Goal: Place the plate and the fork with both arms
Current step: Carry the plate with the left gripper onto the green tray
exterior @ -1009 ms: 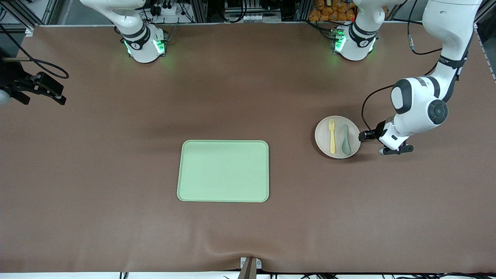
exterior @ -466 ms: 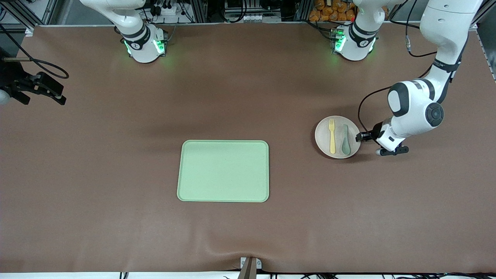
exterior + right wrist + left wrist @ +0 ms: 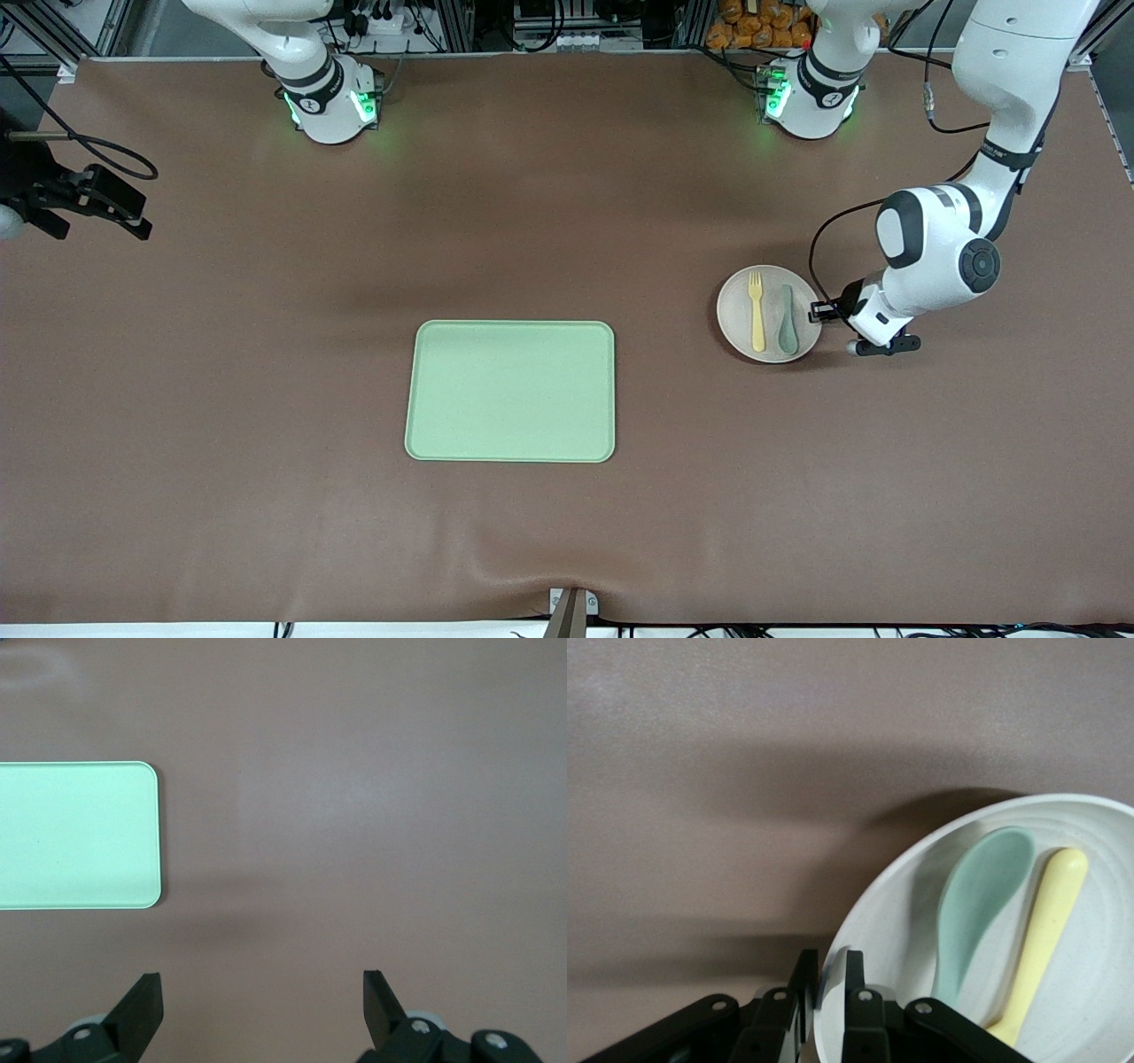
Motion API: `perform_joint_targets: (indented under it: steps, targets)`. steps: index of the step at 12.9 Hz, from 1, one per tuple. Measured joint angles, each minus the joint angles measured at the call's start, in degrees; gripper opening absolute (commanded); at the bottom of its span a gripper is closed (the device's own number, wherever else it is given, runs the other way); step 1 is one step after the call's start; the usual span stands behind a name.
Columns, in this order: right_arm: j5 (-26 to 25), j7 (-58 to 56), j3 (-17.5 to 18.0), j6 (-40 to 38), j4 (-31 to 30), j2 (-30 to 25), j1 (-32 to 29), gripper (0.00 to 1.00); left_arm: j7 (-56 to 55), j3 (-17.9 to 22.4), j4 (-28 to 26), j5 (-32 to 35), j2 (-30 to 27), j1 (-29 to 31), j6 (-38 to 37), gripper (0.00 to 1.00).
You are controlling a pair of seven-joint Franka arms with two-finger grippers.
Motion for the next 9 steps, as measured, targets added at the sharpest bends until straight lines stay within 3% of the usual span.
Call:
perform_joint_targets:
  steps: [1, 9]
  targets:
    - [0.0, 0.0, 0.0, 0.0, 0.0, 0.0, 0.0, 1.00, 0.7, 0.0, 0.0, 0.0, 0.1, 0.0, 0.0, 0.00]
    - [0.1, 0.0, 0.0, 0.0, 0.0, 0.0, 0.0, 1.00, 2.1, -2.0, 3.2, -0.4, -0.1, -0.1, -0.3, 0.00]
